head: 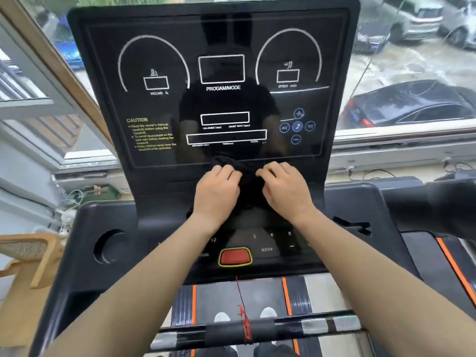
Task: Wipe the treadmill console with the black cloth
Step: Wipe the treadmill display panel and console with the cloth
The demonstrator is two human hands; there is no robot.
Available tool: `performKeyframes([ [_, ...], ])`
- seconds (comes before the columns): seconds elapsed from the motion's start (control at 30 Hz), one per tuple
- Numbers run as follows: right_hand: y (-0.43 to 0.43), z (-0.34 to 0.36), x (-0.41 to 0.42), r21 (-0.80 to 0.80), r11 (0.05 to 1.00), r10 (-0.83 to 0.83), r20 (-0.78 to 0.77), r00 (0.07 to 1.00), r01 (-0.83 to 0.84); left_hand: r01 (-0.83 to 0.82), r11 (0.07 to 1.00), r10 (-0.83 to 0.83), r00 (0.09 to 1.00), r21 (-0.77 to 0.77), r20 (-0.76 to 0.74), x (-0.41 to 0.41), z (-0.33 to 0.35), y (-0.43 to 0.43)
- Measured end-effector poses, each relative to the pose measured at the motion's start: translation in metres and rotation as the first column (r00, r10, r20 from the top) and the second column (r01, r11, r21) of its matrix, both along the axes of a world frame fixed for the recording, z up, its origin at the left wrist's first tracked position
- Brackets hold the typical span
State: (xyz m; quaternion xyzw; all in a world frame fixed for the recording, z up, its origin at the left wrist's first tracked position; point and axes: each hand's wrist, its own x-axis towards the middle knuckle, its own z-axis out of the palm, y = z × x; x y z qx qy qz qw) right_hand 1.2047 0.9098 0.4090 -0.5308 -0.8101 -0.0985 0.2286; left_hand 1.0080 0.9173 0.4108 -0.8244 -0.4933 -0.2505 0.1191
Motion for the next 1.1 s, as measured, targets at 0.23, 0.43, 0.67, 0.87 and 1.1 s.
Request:
performKeyframes([
  [0.23,-0.010,0.004,0.051,-0.111,0.981,-0.178,-0.152,0.972,0.162,0.109,0.994,-0.109,0.994,-0.025,0.008,0.073,-0.006,0.008],
  [0.43,-0.007,0.043,0.052,-0.169,0.914,-0.392,-0.597,0.700,0.368,0.093,0.990,-0.121,0.942,0.103,0.313,0.105,0.026,0.011],
  [0.67,0.024,0.050,0.040,-0.052,0.927,-0.354,-0.453,0.818,0.372,0.079,0.977,-0.098,0.992,0.198,0.085,0.095,0.030,0.035],
  [0.87,-0.026,0.003,0.082,-0.298,0.883,-0.454,-0.351,0.819,0.362,0.224,0.974,-0.220,0.967,-0.016,0.132,0.119,-0.001,0.004],
  [1.1,-0.083,-0.032,0.083,-0.507,0.784,-0.519,-0.222,0.825,0.358,0.314,0.896,-0.337,0.941,-0.314,-0.020,0.131,-0.033,-0.031],
])
